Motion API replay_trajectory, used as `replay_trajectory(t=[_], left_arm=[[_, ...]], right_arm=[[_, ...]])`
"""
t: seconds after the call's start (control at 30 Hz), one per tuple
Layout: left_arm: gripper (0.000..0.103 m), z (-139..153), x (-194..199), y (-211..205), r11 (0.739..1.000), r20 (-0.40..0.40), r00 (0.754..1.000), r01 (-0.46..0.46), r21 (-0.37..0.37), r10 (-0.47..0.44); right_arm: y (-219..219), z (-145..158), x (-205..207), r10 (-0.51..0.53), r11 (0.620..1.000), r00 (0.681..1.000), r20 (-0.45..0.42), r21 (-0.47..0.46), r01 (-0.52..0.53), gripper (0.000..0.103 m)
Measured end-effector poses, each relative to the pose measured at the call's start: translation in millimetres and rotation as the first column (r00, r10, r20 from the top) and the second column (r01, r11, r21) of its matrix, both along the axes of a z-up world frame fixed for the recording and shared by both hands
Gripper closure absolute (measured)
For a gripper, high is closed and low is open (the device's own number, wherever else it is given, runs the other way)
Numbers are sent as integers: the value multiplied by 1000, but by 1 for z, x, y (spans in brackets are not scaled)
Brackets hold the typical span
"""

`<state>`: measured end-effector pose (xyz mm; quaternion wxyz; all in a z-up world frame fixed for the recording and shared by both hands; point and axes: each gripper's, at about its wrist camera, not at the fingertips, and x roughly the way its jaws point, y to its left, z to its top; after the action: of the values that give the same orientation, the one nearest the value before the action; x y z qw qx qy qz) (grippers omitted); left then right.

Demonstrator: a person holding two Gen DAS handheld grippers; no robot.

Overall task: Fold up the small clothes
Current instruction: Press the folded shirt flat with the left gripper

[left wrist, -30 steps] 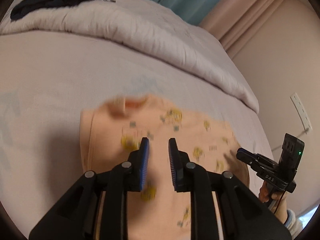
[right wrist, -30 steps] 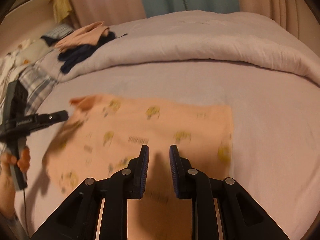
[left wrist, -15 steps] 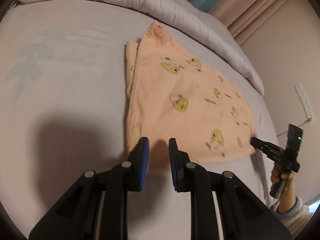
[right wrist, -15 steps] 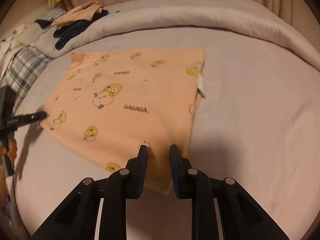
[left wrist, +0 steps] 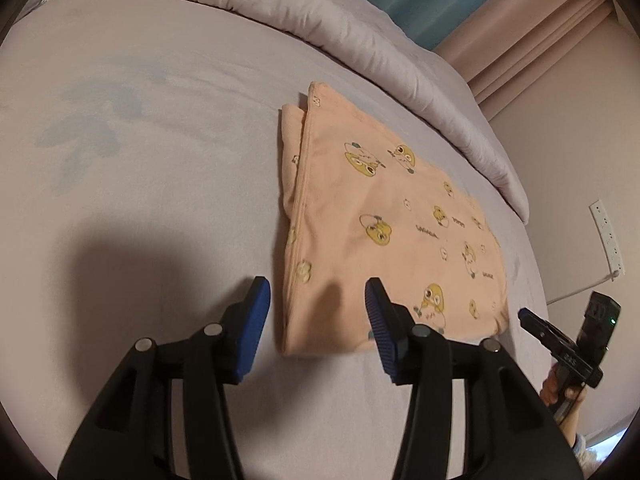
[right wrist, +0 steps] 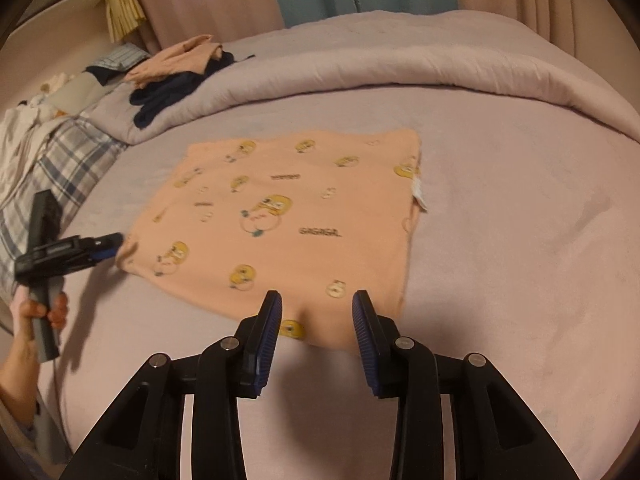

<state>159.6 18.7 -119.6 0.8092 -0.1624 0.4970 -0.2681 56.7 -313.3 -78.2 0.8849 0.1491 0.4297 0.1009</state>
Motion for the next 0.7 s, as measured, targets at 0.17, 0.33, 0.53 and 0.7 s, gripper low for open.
replay_trajectory(t=[0.17, 0.33, 0.53, 0.7], left_arm=[[54, 0, 8, -9, 1000, 2, 1000, 16, 12, -16], [54, -2, 15, -15, 999, 1, 999, 34, 19, -34], [54, -5, 24, -22, 998, 0, 999, 53, 28, -53], [54, -7, 33, -26, 997, -4, 998, 66, 30, -66]], right_arm=[[10, 4, 3, 23, 1000, 1000, 13, 10, -23, 67], [16, 6, 5, 32, 999, 999, 21, 20, -33, 67], [21, 6, 11, 42, 998, 999, 28, 36, -43, 67], [27, 5, 16, 56, 998, 998, 29, 36, -57, 67]])
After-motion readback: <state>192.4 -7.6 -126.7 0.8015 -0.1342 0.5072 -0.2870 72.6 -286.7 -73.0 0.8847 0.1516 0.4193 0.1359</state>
